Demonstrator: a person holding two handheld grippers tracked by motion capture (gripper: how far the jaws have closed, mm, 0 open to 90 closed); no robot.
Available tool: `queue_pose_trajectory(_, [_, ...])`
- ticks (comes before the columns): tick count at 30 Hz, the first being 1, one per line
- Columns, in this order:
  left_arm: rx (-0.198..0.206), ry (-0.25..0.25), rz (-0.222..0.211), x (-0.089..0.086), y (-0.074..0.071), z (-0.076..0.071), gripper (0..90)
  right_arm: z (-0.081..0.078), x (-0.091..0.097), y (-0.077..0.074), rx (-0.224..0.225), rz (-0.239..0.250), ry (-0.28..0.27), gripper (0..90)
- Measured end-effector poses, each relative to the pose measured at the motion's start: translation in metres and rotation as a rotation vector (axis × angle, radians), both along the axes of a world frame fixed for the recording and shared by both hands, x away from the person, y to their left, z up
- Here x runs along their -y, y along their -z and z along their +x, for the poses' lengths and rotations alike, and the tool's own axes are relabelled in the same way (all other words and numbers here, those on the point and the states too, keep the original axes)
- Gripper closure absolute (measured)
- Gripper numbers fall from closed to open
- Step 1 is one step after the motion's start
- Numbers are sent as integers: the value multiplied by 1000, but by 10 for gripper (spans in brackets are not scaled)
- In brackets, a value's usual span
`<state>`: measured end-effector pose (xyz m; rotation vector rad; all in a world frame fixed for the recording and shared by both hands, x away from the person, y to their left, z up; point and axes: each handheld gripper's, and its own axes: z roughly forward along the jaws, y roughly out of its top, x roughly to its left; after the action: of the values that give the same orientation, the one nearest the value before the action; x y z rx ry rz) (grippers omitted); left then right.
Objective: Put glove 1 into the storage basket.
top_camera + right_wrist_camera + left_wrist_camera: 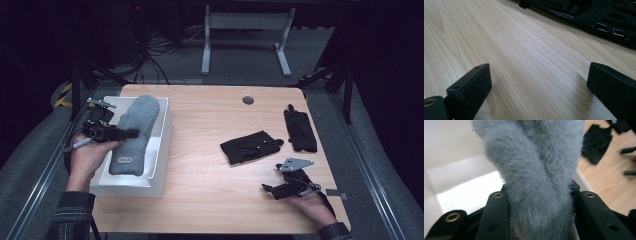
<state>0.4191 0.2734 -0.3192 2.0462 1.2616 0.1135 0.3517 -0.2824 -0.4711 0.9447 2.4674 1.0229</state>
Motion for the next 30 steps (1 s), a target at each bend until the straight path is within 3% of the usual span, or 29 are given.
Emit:
queue_pose_trajectory(10, [-96,-24,18,-9,51,20,601,0,0,0,0,0,1,60])
queue_pose_trajectory(14, [-126,-27,13,-11,64,25,591,0,0,0,0,0,0,60])
queue_pose_trajectory(21, [-194,-22,66,-8,93,34,549,0,0,0,0,0,1,60])
queue_pose_trajectory(26, [-199,-33,65,-8,102,36,437,0,0,0,1,0,0,60])
queue_pose_trajectory(30, [-150,-76,66,-9,93,33,293,0,0,0,0,0,1,60])
